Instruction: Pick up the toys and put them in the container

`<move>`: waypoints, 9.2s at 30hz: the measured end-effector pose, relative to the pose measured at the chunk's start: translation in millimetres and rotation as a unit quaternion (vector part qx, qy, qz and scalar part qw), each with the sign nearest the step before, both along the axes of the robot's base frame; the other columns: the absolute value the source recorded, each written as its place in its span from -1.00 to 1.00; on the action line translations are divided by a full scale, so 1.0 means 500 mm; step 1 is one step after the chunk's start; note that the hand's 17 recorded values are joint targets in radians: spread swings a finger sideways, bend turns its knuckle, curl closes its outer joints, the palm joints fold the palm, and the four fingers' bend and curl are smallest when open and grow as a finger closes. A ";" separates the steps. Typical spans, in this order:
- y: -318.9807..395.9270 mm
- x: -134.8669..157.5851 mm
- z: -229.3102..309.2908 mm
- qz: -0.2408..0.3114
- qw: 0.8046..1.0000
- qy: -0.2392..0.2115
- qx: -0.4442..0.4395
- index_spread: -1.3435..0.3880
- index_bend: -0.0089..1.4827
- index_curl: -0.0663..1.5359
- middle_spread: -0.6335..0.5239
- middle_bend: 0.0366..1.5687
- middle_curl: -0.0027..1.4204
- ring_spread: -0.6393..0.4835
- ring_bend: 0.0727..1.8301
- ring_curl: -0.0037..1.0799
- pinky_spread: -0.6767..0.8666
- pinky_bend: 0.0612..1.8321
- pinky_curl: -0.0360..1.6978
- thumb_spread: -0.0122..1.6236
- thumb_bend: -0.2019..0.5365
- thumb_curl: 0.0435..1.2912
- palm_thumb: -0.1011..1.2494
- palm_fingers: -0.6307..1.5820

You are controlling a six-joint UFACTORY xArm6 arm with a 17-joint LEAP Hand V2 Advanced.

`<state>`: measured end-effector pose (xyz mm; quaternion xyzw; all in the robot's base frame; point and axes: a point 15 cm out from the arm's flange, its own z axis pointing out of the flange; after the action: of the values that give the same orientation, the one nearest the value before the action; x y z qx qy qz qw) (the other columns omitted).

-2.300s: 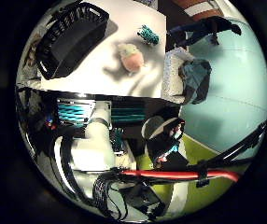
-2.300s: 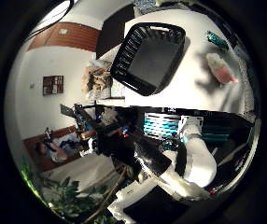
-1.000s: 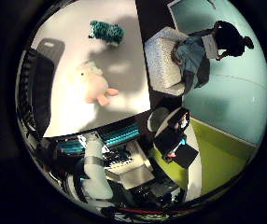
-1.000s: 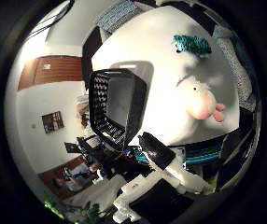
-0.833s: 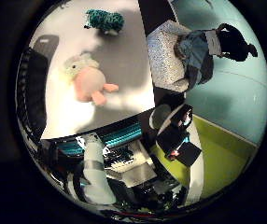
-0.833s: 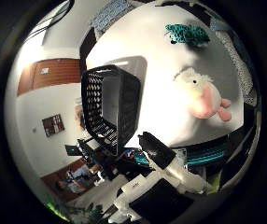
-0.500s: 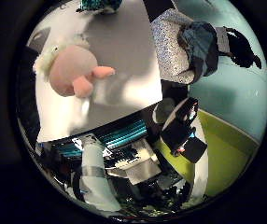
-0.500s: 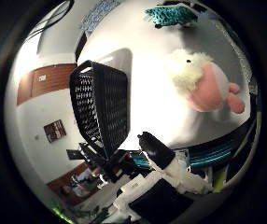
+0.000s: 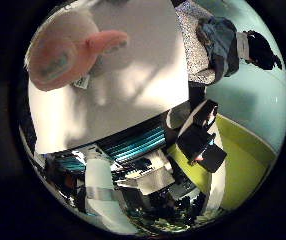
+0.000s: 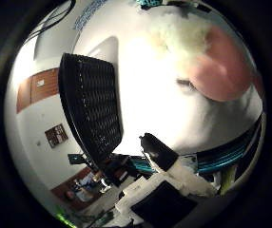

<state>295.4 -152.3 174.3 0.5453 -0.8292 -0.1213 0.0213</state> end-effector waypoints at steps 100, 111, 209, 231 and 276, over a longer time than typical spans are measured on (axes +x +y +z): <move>0.788 0.198 0.519 0.335 0.921 -0.195 0.035 0.04 -0.39 0.06 -0.21 -0.07 0.13 -0.23 0.04 0.14 -0.30 -0.22 0.15 0.45 -0.53 -0.30 0.09 -0.27; 0.772 0.173 0.518 0.354 0.918 -0.177 0.030 0.06 -0.69 -0.35 0.13 -0.67 -0.38 0.47 -0.48 -0.39 0.57 -0.40 -0.19 0.44 -0.51 -0.49 -0.03 -0.33; -0.203 0.433 0.129 0.066 0.989 -0.060 -0.114 0.10 0.39 0.17 -0.44 0.46 0.39 -0.38 0.45 0.37 -0.40 0.47 -0.10 0.42 -0.39 -0.31 0.61 0.50; 0.330 0.112 0.618 0.215 0.955 -0.185 -0.087 0.22 0.54 0.32 -0.30 0.66 0.47 -0.36 0.51 0.68 -0.31 0.39 0.41 0.36 -0.49 -0.07 0.68 0.40; 0.744 0.159 0.461 0.363 0.911 -0.192 -0.030 0.01 -0.43 -0.12 -0.07 -0.29 -0.12 0.25 -0.22 -0.07 0.22 -0.33 0.06 0.42 -0.52 -0.32 0.17 -0.35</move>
<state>374.7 219.8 404.8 0.8206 -0.5653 0.0267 -0.0795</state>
